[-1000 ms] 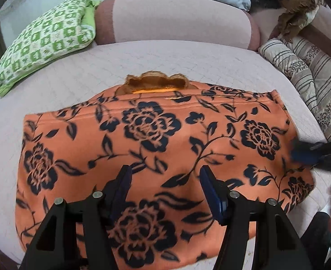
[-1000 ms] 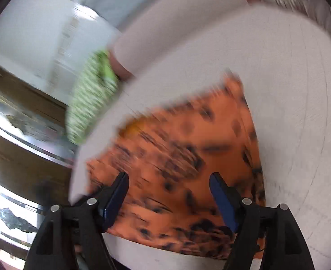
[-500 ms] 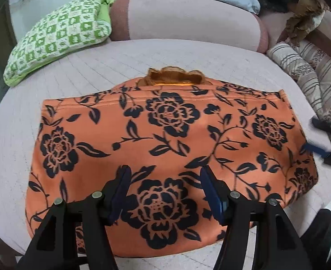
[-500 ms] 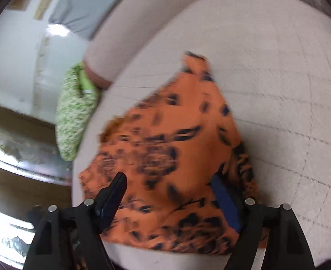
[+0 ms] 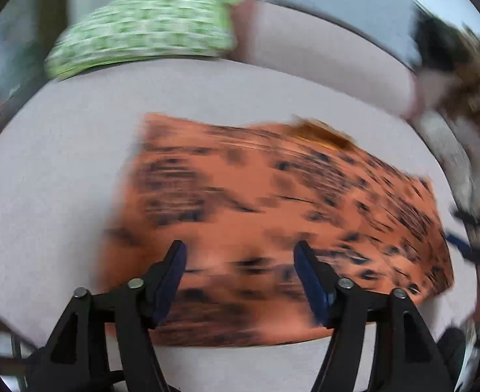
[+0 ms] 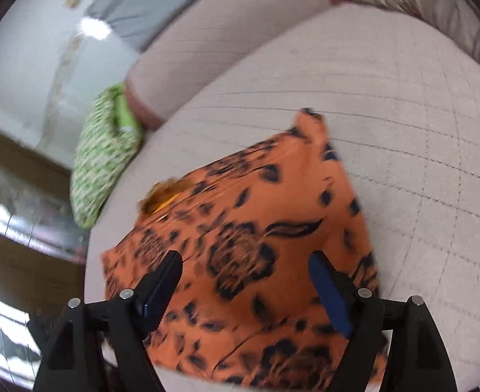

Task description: Fold small clothes

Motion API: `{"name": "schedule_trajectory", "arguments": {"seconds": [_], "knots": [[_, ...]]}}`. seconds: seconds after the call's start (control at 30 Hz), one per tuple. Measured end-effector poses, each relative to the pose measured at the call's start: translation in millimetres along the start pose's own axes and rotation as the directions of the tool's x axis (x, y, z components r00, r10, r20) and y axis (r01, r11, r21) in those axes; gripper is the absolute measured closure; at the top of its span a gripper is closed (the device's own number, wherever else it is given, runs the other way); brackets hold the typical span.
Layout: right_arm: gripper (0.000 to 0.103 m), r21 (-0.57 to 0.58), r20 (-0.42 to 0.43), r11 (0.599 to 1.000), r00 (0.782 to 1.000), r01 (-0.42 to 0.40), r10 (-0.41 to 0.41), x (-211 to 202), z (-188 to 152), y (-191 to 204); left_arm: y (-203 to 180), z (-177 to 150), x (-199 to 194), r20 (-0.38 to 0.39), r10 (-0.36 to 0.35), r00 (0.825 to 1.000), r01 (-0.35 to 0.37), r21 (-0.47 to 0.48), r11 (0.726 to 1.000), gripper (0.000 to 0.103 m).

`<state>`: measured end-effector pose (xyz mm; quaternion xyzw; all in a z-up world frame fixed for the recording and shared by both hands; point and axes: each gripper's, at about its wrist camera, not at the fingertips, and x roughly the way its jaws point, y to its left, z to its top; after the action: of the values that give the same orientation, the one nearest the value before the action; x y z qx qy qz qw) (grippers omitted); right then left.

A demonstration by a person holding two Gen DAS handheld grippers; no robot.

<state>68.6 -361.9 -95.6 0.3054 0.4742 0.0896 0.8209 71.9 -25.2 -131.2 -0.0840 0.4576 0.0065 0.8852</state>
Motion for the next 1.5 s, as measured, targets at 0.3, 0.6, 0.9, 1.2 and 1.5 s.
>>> {"name": "schedule_trajectory", "arguments": {"seconds": [0.3,0.6,0.9,1.2,1.5], "knots": [[0.021,-0.055,-0.087,0.998,0.995,0.036,-0.041,35.8,-38.4,-0.6,73.5,-42.6,8.3,-0.139,0.023,0.990,-0.039,-0.114,0.993,0.091],[0.020,-0.074,-0.127,0.997,0.992,0.018,-0.028,39.8,-37.0,-1.2,60.4,17.4,4.5,-0.025,0.070,0.997,-0.070,-0.023,0.997,0.029],[0.019,-0.063,-0.144,0.998,0.990,-0.011,0.002,40.6,-34.2,-4.6,64.6,124.4,139.8,-0.139,0.172,0.975,-0.167,0.045,0.985,0.097],[0.019,-0.001,-0.107,0.999,0.994,-0.037,0.036,21.3,-29.4,-8.2,49.0,99.4,66.6,0.022,0.144,0.989,-0.145,0.036,0.989,0.052],[0.018,0.235,-0.047,0.966,0.992,-0.105,0.119,-4.8,-29.5,-51.3,-17.9,4.5,36.6,-0.051,0.055,0.997,-0.044,0.191,0.981,0.034]]}}
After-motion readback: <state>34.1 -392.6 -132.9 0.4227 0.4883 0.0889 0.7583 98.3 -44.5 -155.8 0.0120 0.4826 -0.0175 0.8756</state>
